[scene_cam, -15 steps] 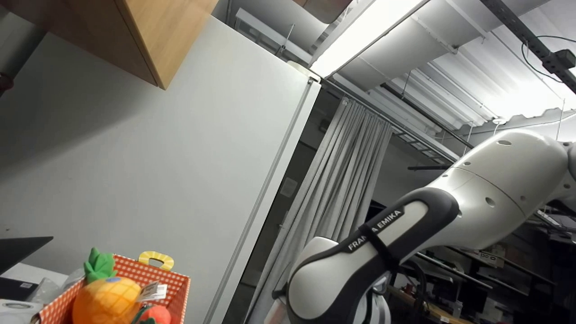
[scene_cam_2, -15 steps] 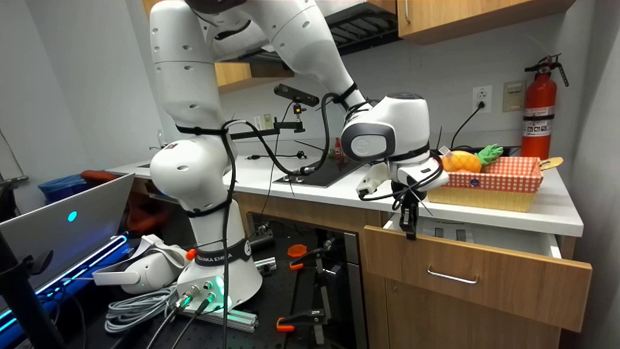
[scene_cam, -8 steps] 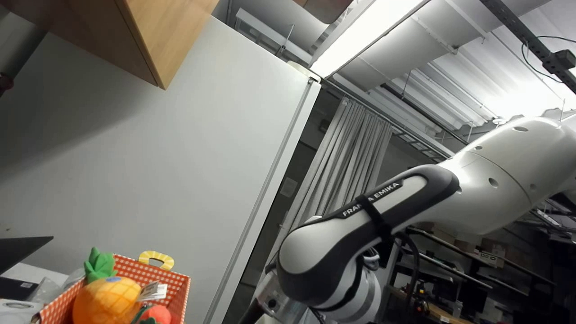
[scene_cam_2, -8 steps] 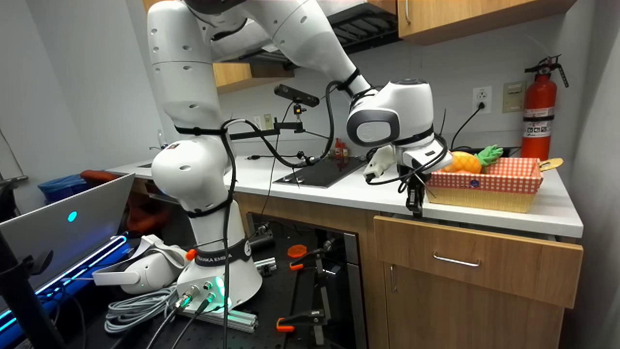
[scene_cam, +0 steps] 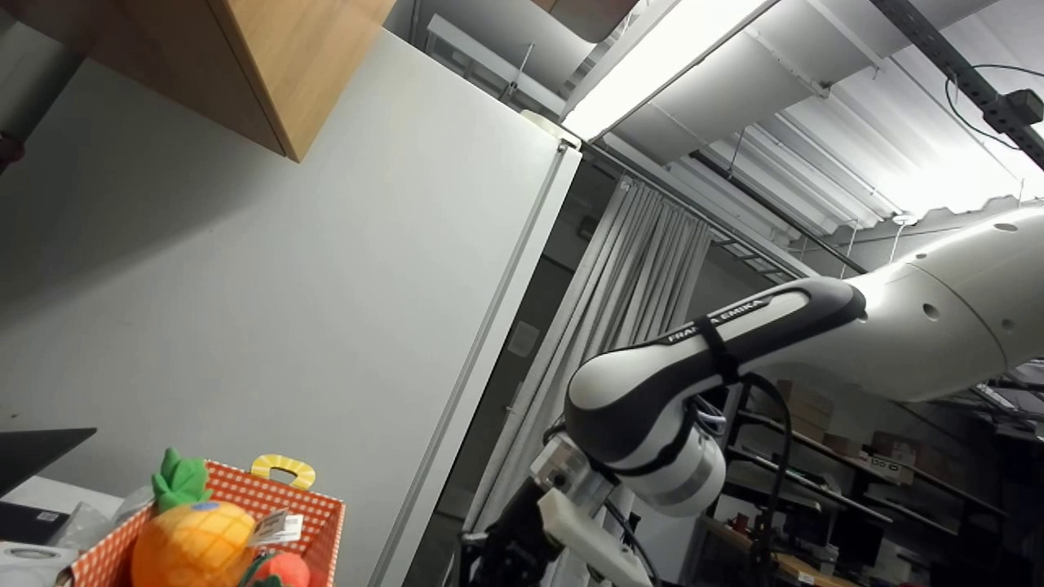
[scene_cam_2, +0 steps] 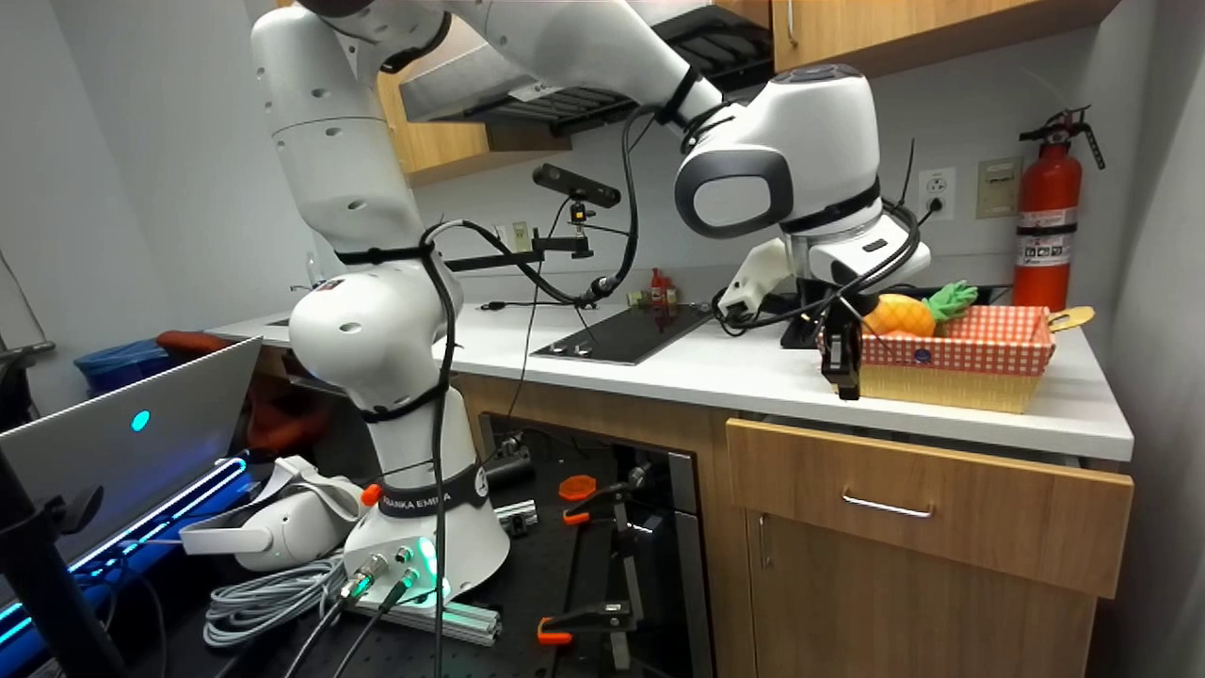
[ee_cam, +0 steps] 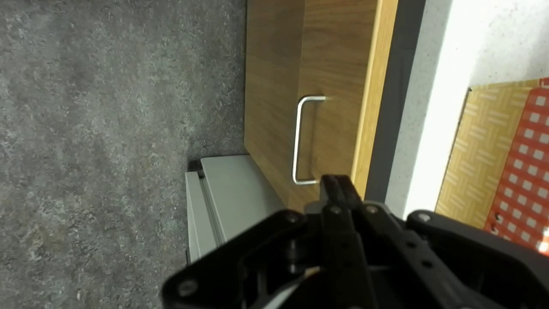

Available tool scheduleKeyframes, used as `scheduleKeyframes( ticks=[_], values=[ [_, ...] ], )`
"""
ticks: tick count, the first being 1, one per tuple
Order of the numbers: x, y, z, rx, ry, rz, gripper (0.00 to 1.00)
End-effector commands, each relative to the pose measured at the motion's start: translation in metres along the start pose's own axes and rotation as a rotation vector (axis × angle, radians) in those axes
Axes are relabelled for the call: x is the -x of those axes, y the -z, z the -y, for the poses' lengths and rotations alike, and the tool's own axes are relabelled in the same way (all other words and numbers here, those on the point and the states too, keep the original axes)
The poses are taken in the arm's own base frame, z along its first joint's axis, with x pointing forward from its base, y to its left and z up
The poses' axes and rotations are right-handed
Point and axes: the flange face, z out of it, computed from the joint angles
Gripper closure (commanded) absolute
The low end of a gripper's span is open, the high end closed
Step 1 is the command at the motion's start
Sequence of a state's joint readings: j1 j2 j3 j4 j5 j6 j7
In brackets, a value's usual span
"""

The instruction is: Close the open drawer, open the drawer then close the drawer again

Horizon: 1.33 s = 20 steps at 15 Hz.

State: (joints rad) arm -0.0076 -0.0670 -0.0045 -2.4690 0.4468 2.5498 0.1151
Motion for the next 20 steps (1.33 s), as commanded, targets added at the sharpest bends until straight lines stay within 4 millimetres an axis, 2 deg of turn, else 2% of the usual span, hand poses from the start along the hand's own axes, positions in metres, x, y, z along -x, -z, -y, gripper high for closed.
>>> scheduleKeyframes(
  ticks=[1,5,11,15,20],
  values=[
    [-0.007,0.037,-0.022,-0.048,0.004,-0.009,1.00],
    [-0.011,0.061,-0.046,-0.076,0.004,-0.016,1.00],
    [-0.011,0.085,-0.072,-0.098,0.007,-0.022,1.00],
    [-0.010,0.095,-0.081,-0.107,0.017,-0.032,1.00],
    [-0.003,0.098,-0.086,-0.112,0.041,-0.035,1.00]
  ],
)
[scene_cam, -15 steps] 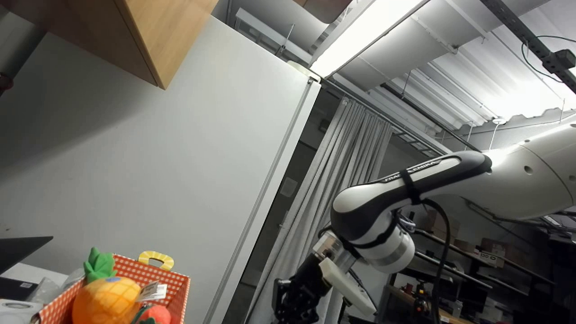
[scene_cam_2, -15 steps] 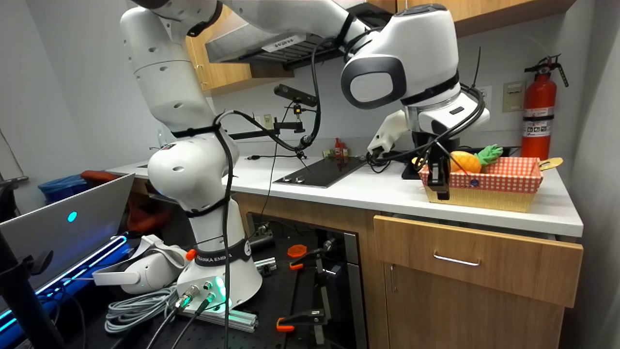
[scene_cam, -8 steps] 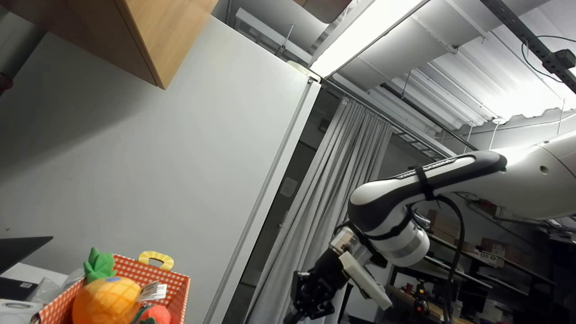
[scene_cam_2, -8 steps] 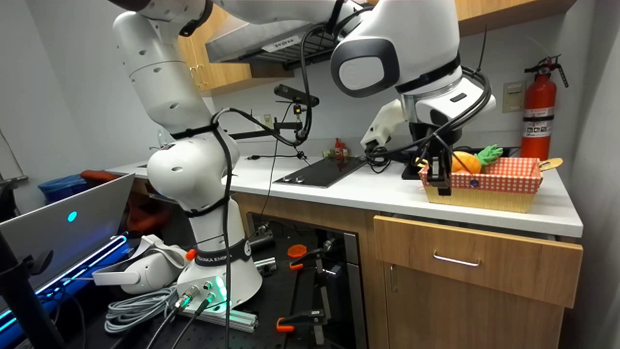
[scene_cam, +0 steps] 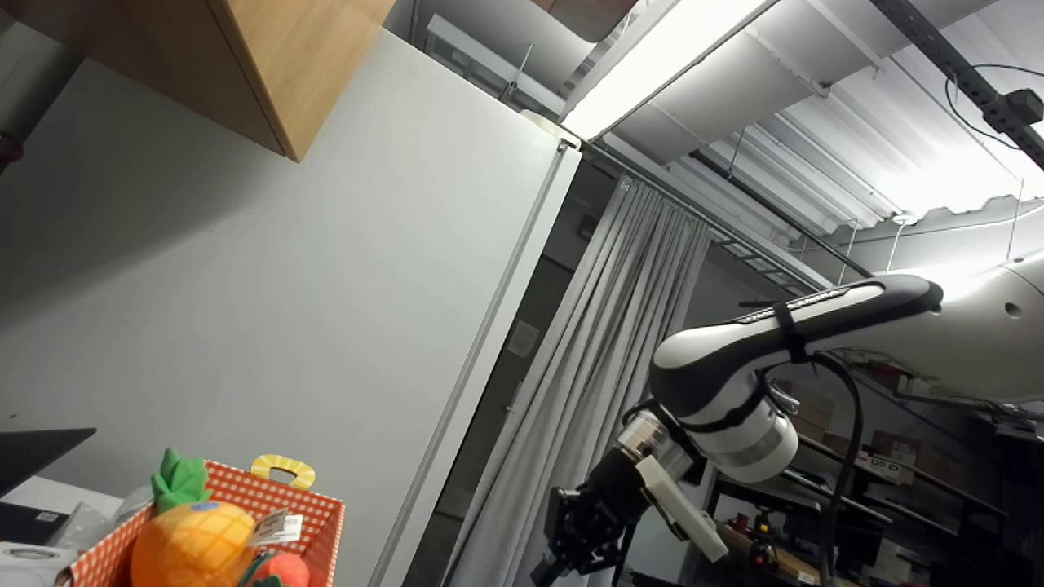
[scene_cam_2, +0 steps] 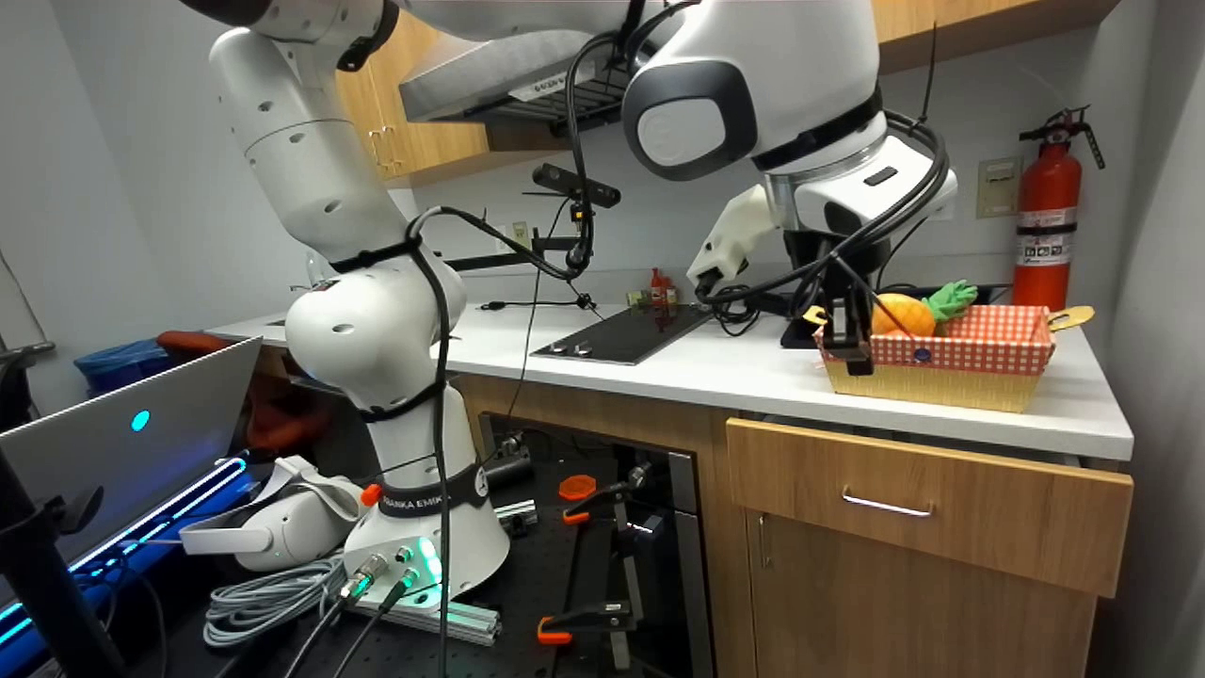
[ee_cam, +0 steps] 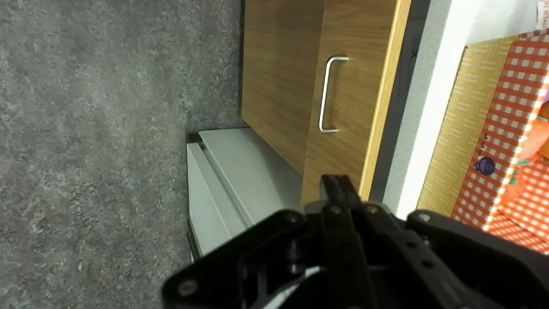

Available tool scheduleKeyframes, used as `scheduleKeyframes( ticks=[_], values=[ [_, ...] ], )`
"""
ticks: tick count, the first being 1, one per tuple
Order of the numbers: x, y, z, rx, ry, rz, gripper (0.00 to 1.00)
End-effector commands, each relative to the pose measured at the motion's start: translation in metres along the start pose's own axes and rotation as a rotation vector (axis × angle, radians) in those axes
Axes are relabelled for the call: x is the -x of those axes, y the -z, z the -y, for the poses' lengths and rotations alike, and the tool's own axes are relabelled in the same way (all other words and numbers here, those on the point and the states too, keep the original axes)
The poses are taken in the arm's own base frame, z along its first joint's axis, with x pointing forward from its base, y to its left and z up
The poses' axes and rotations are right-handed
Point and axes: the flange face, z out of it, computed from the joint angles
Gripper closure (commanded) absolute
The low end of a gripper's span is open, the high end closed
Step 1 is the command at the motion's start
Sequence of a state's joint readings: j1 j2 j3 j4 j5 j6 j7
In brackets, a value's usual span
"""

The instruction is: Close the open drawer, open the drawer then close the drawer again

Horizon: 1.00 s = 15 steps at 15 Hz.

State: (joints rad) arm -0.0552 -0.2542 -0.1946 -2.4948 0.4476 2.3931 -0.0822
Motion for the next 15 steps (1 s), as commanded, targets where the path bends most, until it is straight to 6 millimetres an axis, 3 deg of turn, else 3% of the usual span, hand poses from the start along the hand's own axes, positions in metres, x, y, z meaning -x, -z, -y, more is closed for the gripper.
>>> scheduleKeyframes(
  ticks=[1,2,3,12,14,15],
  values=[
    [0.013,0.011,-0.003,-0.034,0.032,0.012,1.00],
    [0.014,0.011,-0.004,-0.034,0.038,0.012,1.00],
    [0.015,0.011,-0.004,-0.035,0.039,0.016,0.80],
    [0.025,0.011,-0.005,-0.039,0.075,0.025,0.13],
    [0.025,0.012,-0.006,-0.039,0.078,0.023,0.00],
    [0.025,0.013,-0.006,-0.039,0.081,0.021,0.00]
  ],
)
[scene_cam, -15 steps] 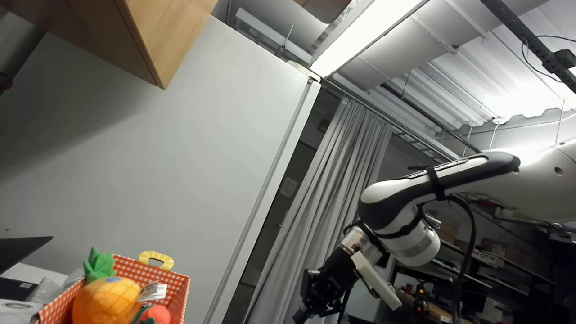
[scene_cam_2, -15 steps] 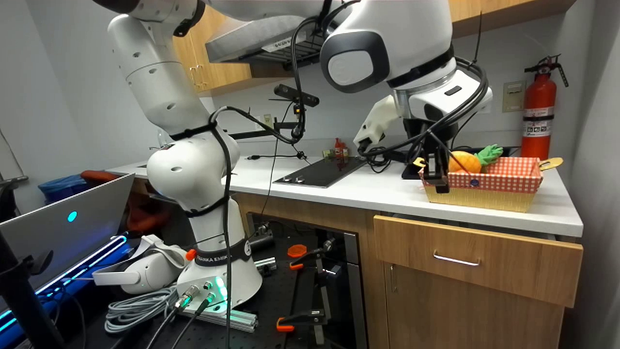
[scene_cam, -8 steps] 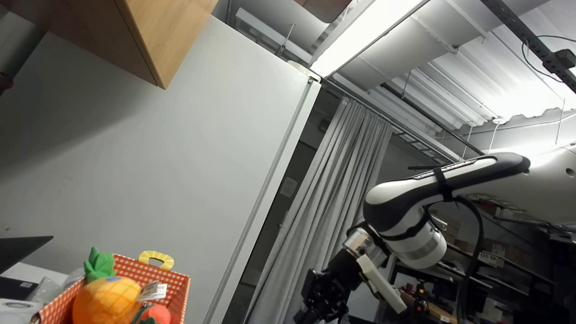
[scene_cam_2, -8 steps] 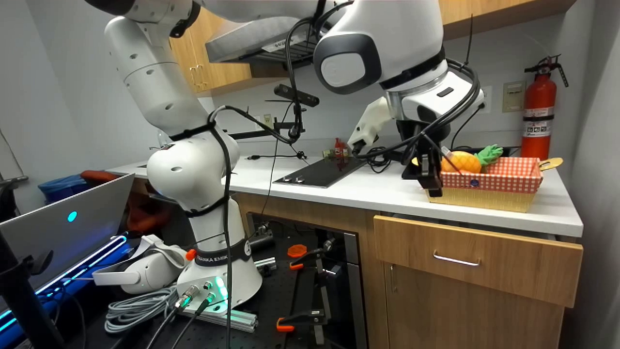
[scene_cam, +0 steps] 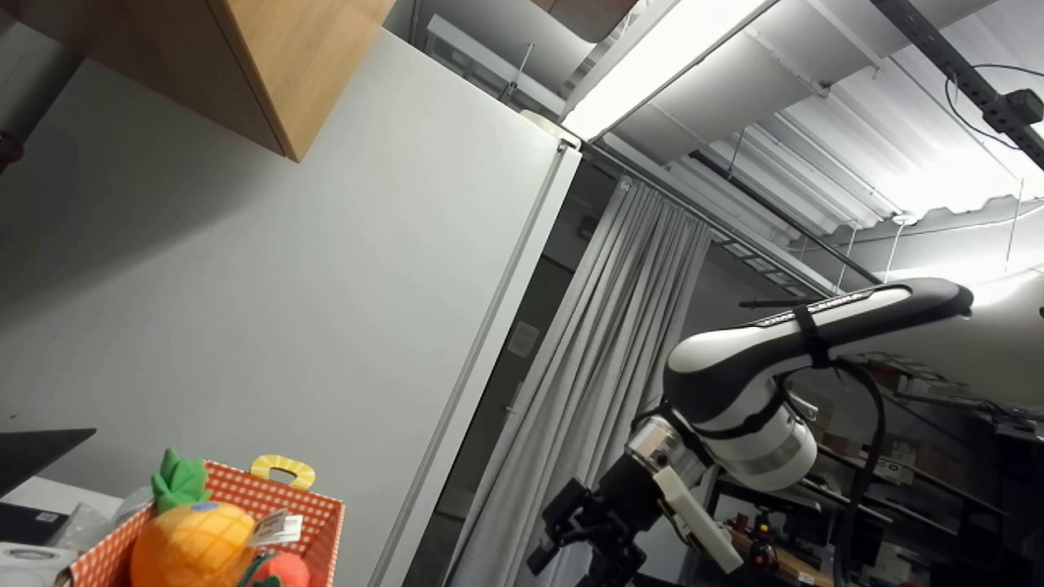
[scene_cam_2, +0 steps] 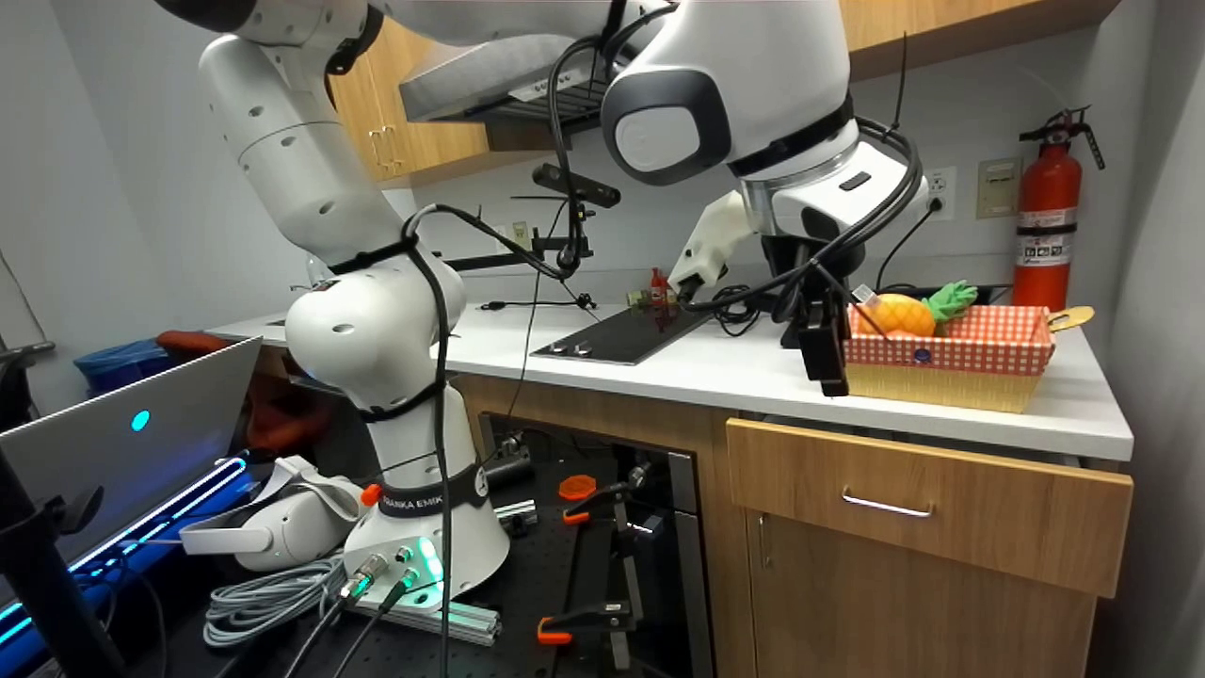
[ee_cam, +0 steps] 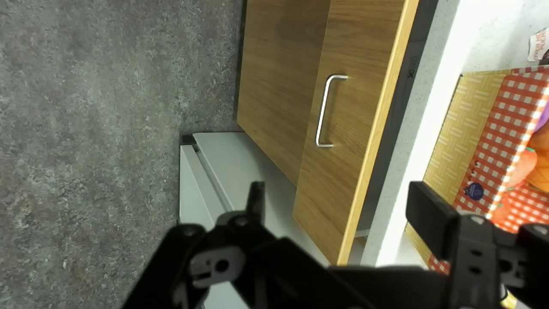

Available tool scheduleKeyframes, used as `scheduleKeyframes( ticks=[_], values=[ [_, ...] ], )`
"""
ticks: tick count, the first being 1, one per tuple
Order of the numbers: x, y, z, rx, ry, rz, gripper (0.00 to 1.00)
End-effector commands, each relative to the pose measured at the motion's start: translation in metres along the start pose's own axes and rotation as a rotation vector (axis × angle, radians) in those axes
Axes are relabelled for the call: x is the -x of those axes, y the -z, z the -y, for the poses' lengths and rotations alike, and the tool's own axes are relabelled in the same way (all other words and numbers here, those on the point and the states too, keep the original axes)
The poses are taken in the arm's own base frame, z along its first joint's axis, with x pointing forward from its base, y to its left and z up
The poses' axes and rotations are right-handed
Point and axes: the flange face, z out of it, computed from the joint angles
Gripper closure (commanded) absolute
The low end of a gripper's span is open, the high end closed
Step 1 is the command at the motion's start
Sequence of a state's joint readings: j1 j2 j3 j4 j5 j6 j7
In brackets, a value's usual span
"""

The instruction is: Close the open drawer, open the drawer then close the drawer again

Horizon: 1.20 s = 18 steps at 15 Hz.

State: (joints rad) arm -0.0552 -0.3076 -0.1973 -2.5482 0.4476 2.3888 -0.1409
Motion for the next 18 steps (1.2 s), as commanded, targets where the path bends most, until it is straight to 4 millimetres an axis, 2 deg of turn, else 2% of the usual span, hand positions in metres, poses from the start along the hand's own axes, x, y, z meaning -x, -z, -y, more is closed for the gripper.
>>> scheduleKeyframes(
  ticks=[1,8,9,18],
  values=[
    [0.008,0.011,-0.002,-0.029,0.026,0.013,0.00],
    [0.001,0.019,-0.013,-0.047,0.024,0.046,0.00],
    [-0.001,0.006,-0.008,-0.012,0.008,0.010,0.00],
    [-0.001,0.010,-0.013,-0.025,0.006,0.039,0.00]
  ],
)
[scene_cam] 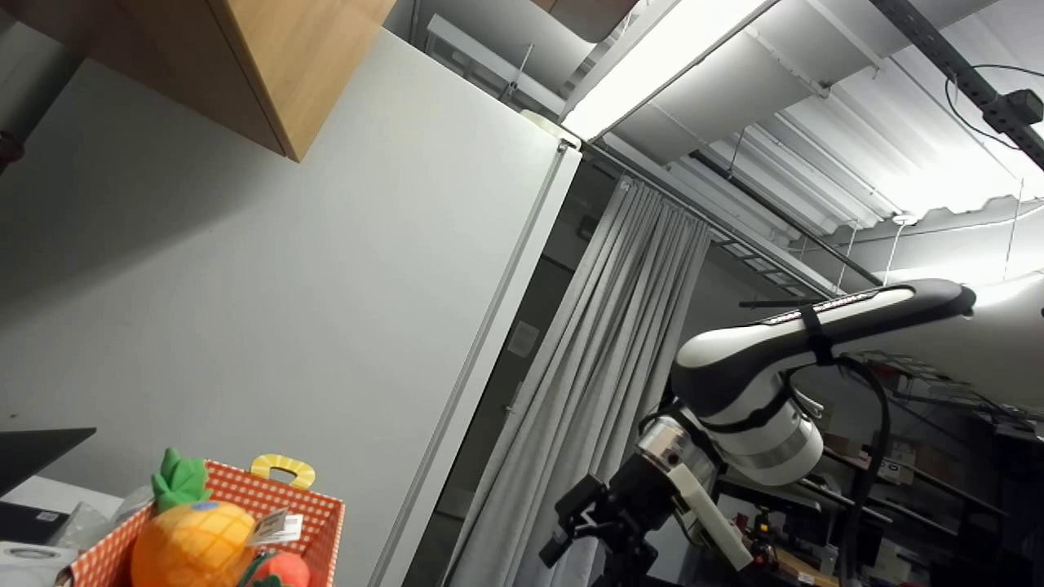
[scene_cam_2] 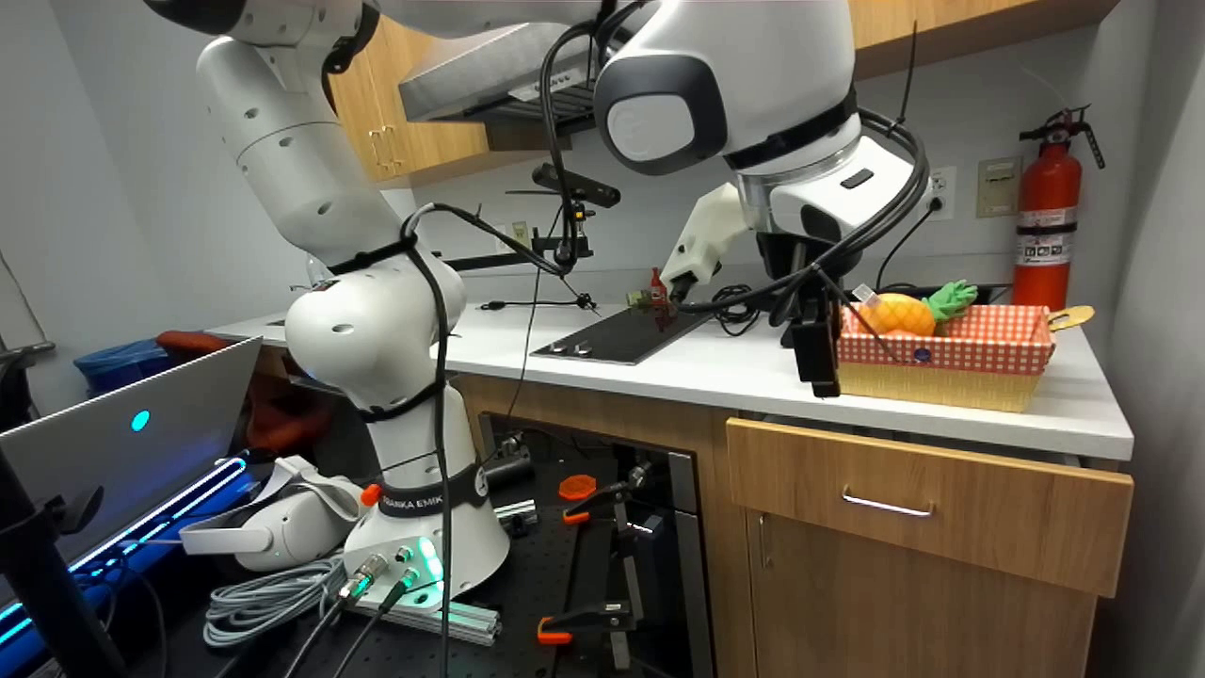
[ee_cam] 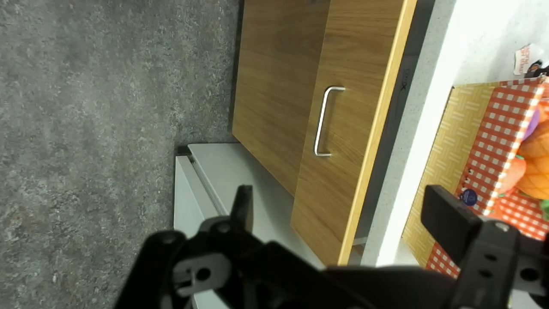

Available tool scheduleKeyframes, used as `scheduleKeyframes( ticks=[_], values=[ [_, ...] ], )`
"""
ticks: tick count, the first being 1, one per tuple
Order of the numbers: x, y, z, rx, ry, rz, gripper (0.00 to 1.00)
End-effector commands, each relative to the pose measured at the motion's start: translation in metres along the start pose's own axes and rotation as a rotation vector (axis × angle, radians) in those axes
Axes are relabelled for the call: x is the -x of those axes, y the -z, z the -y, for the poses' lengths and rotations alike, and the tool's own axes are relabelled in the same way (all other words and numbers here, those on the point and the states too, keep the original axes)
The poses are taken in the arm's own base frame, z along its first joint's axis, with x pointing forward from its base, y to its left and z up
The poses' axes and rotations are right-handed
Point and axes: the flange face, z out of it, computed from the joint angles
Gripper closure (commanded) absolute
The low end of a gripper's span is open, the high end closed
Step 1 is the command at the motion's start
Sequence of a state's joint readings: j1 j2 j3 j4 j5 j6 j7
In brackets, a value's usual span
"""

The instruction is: Close the open drawer, open the drawer then close the drawer again

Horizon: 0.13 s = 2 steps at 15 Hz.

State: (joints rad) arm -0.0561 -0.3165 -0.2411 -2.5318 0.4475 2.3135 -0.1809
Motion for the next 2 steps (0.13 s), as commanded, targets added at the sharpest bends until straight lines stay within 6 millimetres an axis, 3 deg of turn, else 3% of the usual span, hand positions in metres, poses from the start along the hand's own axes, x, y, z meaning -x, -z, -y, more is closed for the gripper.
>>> scheduleKeyframes(
  ticks=[1,2],
  values=[
    [-0.0001,0.0004,0.0001,0.001,0.000,0.001,0.00],
    [-0.0001,0.0004,0.0001,0.001,0.000,0.001,0.00]
  ],
)
